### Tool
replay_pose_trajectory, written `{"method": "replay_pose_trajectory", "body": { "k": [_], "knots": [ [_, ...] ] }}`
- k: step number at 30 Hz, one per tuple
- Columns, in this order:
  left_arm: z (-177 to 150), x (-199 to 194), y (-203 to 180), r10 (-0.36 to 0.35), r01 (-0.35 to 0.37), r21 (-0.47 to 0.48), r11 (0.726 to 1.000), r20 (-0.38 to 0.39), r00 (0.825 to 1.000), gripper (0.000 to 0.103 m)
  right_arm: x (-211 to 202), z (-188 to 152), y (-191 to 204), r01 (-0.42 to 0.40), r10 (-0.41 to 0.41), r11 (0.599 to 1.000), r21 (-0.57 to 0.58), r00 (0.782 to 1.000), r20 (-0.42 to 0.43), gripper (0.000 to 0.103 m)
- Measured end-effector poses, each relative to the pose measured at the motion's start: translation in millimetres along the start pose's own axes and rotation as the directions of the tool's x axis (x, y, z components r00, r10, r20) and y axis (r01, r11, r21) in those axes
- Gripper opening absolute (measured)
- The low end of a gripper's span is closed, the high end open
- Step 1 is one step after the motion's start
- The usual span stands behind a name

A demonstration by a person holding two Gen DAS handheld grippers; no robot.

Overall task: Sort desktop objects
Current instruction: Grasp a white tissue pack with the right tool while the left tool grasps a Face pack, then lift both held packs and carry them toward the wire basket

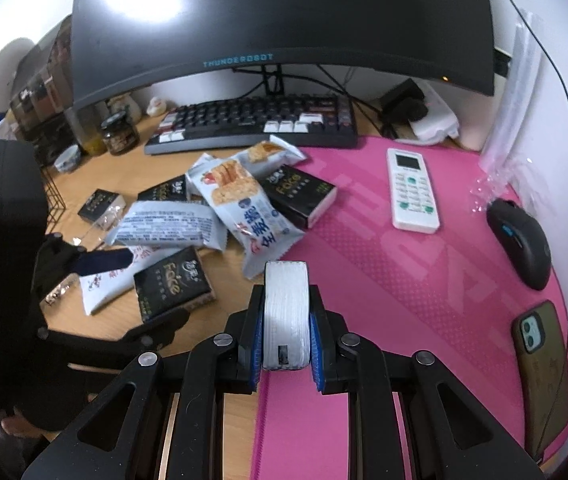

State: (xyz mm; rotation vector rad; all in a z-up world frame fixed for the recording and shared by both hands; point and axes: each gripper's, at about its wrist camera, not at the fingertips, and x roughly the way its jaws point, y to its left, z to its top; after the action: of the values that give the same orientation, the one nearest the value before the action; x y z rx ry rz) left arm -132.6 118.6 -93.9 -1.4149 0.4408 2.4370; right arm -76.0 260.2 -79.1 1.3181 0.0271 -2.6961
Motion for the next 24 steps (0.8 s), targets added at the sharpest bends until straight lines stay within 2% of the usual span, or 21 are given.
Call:
{"method": "replay_pose_trajectory", "body": {
  "k": [2,5,9,20,24],
  "knots": [
    [3.2,3.8,-2.0,-0.006,0.006,0.002,1.000,-0.003,1.000,0.073,0.3,-2.3,-3.7,0.007,-0.007,1.000,0.007,1.000,-0.003,0.019],
    [7.0,6.4,-6.9,-0.013,0.013,0.007,1.000,0.000,1.000,0.059,-2.0,-6.8,-10.8,0.017,-0.017,1.000,0.019,1.000,-0.004,0.019],
    [8.8,5.2,-17.1,-0.010,0.010,0.033,0.999,-0.003,1.000,0.054,-7.9,-11.1,-19.6,0.033,-0.033,0.999,0.038,0.999,-0.003,0.019],
    [-24.1,-15.2,-19.7,-0.020,0.020,0.001,1.000,-0.059,0.998,0.053,-29.6,-22.8,2.3,0.026,-0.026,1.000,0.003,1.000,-0.009,0.019],
    [-31.1,-17.0,-13.7,-0.010,0.009,-0.013,1.000,-0.060,0.998,0.057,-32.0,-29.4,8.3,0.019,-0.019,1.000,-0.001,1.000,-0.023,0.019]
  ]
}}
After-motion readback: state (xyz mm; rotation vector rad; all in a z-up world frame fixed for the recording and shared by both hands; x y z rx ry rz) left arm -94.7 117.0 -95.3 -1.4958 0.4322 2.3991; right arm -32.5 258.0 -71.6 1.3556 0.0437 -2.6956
